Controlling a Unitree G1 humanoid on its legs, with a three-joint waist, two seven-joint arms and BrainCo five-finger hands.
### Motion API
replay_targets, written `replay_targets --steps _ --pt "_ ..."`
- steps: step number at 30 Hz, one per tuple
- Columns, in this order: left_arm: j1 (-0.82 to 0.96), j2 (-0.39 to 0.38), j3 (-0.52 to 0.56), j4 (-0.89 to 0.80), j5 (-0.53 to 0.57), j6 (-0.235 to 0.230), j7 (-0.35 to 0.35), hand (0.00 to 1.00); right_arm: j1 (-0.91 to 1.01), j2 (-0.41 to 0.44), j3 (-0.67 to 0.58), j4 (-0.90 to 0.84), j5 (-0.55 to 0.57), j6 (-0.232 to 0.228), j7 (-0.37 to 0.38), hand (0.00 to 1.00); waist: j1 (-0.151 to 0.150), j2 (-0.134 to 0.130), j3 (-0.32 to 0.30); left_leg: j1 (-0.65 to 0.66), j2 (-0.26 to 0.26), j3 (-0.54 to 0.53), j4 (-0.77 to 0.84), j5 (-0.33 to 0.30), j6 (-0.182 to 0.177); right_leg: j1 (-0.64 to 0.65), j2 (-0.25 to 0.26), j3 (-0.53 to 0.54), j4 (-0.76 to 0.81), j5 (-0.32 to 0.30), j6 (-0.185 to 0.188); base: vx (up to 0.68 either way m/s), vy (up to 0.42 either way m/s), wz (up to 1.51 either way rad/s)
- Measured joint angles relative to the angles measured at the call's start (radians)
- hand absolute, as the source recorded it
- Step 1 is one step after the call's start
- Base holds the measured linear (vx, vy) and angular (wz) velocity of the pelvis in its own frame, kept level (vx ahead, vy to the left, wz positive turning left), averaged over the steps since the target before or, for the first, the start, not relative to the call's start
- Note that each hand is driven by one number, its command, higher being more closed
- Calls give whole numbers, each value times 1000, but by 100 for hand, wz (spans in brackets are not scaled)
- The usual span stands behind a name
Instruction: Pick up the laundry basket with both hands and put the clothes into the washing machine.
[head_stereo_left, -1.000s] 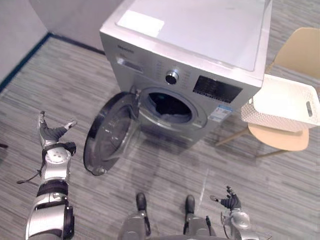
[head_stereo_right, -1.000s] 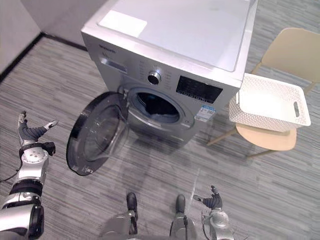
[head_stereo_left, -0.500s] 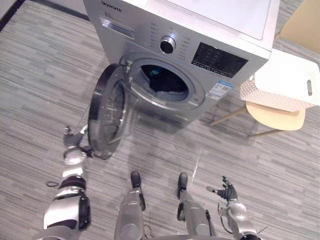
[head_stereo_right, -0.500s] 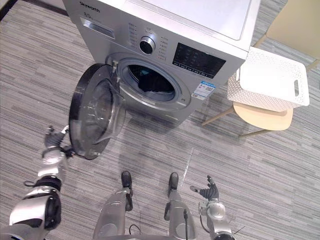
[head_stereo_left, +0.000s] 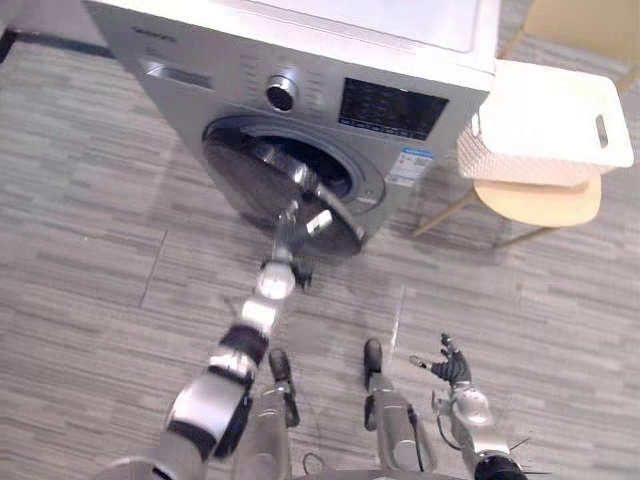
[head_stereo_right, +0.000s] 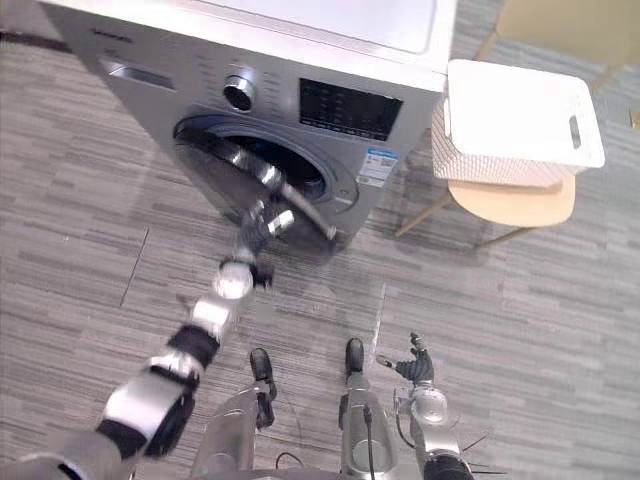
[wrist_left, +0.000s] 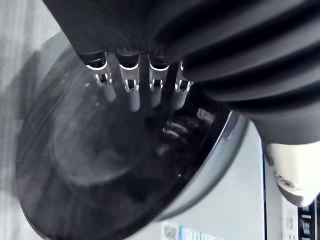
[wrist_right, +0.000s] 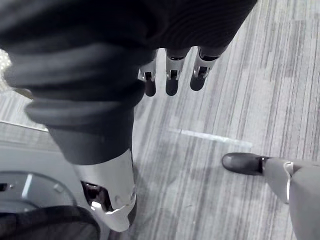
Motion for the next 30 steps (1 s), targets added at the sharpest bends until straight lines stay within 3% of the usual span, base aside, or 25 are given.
replay_targets --steps 3,9,12,15,17,18,20,21,26,28,30 --pt "-61 87 6 50 7 12 0 0 27 -8 -1 -79 20 -7 -1 0 -8 2 22 -13 16 28 11 -4 2 -17 5 30 -18 20 6 -61 -43 -32" --pt "-73 83 79 9 28 5 -6 0 110 26 1 -271 46 -36 0 0 27 -17 36 -74 82 33 102 -41 -13 -36 42 24 -28 33 -4 -57 -71 -8" --pt "24 42 112 -82 37 -18 -6 0 123 26 2 -307 46 -50 -1 0 40 -17 36 -73 94 24 115 -40 -12 -25 50 12 -22 30 -7 -12 -87 4" --pt "177 -62 114 -145 41 -23 -5 0 147 33 15 -317 45 -50 -4 0 50 -16 36 -36 94 -20 109 -40 -13 37 53 -37 -18 7 -19 28 -60 37" --pt "337 -120 100 -230 42 -29 -6 0 168 43 29 -324 44 -50 -4 0 63 -15 35 15 90 -44 86 -39 -16 85 54 -67 16 -35 -27 47 -41 50" --pt "472 -155 73 -295 41 -31 -5 0 180 52 31 -322 32 -50 -6 0 86 -14 33 66 77 -66 50 -33 -25 116 46 -93 59 -77 -30 48 -17 50" --pt "651 -179 43 -375 36 -53 -6 0 174 56 32 -281 6 -49 -8 0 97 -8 20 118 54 -102 3 -15 -35 145 29 -131 118 -133 -29 127 -7 85" --pt "796 -200 37 -398 25 -60 -25 0 167 60 23 -196 -8 -44 -10 0 101 0 -22 141 29 -150 -34 10 -38 168 9 -183 145 -172 -25 185 -1 108" --pt "1015 -215 59 -346 2 -70 -78 0 124 51 13 41 -33 -17 -15 0 142 47 -77 178 -23 -286 -72 37 -38 286 -30 -346 149 -231 -14 124 10 102" --pt "1038 -211 95 -269 -3 -70 -96 0 91 49 13 102 -33 -16 -17 0 141 55 -83 175 -42 -289 -72 64 -31 330 -55 -419 148 -244 -6 54 43 113" --pt "1055 -203 128 -211 -3 -69 -98 0 57 51 13 142 -33 -15 -19 0 140 55 -83 166 -47 -190 -76 83 -4 360 -71 -481 147 -250 -3 -27 107 98"
